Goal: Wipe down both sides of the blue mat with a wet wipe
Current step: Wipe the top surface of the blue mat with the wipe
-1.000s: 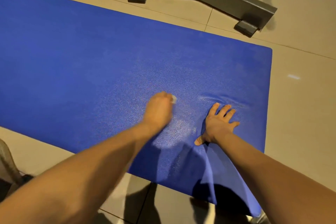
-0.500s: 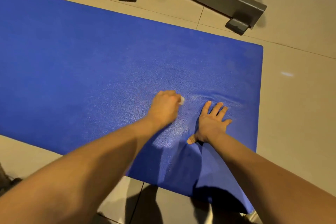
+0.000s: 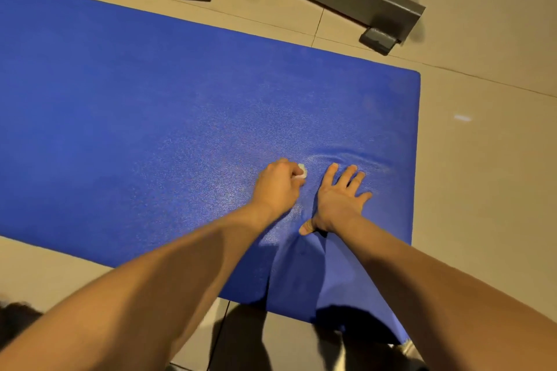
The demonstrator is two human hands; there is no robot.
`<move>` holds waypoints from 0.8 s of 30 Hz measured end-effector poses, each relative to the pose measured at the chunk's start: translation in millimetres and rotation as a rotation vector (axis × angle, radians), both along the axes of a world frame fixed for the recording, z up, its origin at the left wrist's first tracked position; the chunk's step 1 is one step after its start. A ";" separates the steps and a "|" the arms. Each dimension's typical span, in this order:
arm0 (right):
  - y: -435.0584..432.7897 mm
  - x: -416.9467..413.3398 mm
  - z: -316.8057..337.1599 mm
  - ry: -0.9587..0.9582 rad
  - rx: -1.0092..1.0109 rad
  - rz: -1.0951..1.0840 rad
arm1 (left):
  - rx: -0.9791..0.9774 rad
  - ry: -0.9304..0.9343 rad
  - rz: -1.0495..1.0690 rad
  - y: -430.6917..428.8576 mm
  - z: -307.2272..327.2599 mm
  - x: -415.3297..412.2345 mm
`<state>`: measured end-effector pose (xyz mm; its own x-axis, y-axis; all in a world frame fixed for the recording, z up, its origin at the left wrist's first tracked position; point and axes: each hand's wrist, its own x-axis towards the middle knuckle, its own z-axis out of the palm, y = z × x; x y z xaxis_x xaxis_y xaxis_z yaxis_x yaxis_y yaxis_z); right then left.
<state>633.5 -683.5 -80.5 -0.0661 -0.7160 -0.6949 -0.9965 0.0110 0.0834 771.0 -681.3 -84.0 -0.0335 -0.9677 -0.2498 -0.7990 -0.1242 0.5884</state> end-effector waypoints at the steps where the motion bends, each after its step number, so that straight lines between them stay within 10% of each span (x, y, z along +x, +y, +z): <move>1: -0.3 0.7 0.3 0.003 -0.002 -0.002 | 0.042 0.006 -0.017 -4.6 3.7 7.0; 9: 10.8 -5.4 9.7 -0.115 -0.076 -0.093 | 0.019 -0.211 -0.298 26.6 38.7 31.0; 14: 28.6 23.0 14.4 -0.539 -0.597 -0.130 | 0.097 -0.483 -0.294 38.8 44.9 84.9; 24: 6.3 46.1 -11.1 -0.474 -0.576 -0.101 | 0.413 -0.617 -0.363 56.2 17.9 90.5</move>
<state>679.5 -677.2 -91.5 0.0623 -0.9812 -0.1827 -0.9161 0.0164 -0.4005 861.5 -625.1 -66.1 -0.0667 -0.7497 -0.6585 -0.9956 0.0936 -0.0056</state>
